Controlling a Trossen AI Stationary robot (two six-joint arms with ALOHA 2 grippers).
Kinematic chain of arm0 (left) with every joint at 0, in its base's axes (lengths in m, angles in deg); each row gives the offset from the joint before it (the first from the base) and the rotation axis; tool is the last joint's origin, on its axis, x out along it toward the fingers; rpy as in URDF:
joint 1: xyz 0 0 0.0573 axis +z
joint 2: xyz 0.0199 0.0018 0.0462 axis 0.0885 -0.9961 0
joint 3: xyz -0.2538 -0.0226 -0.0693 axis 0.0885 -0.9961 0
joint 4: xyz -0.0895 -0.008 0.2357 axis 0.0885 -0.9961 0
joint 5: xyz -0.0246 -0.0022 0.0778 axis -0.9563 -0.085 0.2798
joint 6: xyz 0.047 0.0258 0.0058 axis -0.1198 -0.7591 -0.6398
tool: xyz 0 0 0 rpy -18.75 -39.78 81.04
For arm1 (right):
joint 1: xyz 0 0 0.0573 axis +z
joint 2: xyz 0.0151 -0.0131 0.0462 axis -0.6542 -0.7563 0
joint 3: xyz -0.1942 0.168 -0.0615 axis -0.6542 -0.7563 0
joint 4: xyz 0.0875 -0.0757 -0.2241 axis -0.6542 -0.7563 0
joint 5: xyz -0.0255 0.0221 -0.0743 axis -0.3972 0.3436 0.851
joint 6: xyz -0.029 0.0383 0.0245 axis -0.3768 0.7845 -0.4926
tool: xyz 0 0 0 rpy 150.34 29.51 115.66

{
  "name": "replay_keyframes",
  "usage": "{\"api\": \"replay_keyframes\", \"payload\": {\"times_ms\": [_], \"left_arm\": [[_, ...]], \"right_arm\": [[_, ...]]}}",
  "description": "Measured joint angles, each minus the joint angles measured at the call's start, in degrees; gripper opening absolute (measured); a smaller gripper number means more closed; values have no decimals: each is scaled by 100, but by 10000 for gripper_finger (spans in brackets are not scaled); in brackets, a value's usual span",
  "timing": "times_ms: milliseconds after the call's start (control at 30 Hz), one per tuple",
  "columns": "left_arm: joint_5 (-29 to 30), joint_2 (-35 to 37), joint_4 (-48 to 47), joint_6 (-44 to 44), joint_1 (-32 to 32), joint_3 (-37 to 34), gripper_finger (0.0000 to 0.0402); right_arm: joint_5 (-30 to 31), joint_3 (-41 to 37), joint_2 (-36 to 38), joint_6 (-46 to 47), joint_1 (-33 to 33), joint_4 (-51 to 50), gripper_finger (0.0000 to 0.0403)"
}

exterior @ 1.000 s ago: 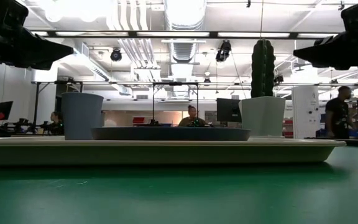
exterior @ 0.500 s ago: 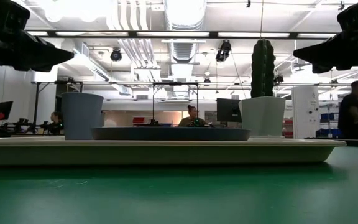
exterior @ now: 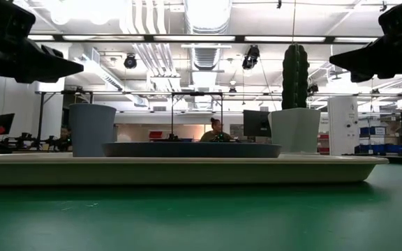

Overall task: Pick and place plate/cup/fork/spoon on tray
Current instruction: Return to Home Position

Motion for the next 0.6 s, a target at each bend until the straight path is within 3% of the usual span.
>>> {"api": "replay_keyframes", "payload": {"times_ms": [600], "left_arm": [[-2,-314,-2,0,1,-1,11]], "right_arm": [[2,0,0,2,0,-2,9]]}}
